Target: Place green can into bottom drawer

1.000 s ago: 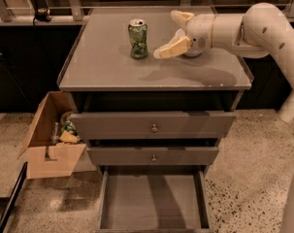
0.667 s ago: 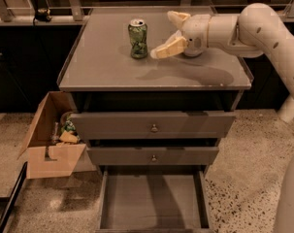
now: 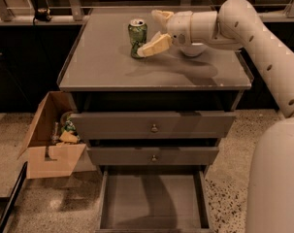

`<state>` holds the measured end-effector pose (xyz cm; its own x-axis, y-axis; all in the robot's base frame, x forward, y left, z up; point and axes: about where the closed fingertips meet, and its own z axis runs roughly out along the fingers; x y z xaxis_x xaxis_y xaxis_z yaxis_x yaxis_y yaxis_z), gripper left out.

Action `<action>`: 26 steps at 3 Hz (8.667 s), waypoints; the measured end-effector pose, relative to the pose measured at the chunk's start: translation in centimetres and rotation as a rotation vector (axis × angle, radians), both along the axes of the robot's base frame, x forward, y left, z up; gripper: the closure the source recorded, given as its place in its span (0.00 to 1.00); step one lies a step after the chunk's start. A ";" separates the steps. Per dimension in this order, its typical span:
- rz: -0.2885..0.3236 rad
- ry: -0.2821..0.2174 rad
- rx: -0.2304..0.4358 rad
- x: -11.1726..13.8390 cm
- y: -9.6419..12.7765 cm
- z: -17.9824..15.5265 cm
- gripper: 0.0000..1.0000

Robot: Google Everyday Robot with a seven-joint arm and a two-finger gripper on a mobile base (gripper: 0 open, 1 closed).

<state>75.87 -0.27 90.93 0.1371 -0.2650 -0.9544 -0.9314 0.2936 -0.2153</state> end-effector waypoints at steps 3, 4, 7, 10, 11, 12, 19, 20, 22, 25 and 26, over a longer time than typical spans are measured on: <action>-0.032 -0.005 0.014 1.9 -0.5 -0.4 0.00; -0.041 -0.014 0.016 3.3 -0.7 -0.3 0.00; 0.029 0.041 0.034 4.9 1.7 -1.8 0.00; 0.070 0.071 0.040 4.8 3.1 -2.5 0.49; 0.070 0.071 0.040 4.8 3.1 -2.5 0.72; 0.071 0.071 0.040 4.8 3.1 -2.5 1.00; 0.178 0.098 0.078 -6.4 -1.2 4.0 1.00; 0.199 0.115 0.138 -10.4 -1.0 3.4 1.00; 0.171 0.107 0.100 -11.7 -0.8 3.5 1.00; 0.046 0.142 0.096 -20.8 -2.5 0.6 1.00; 0.065 0.212 0.145 -21.9 -2.2 -3.3 1.00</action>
Offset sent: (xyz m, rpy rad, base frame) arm 0.0141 -0.0121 -0.0037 0.0224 -0.0065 -0.0501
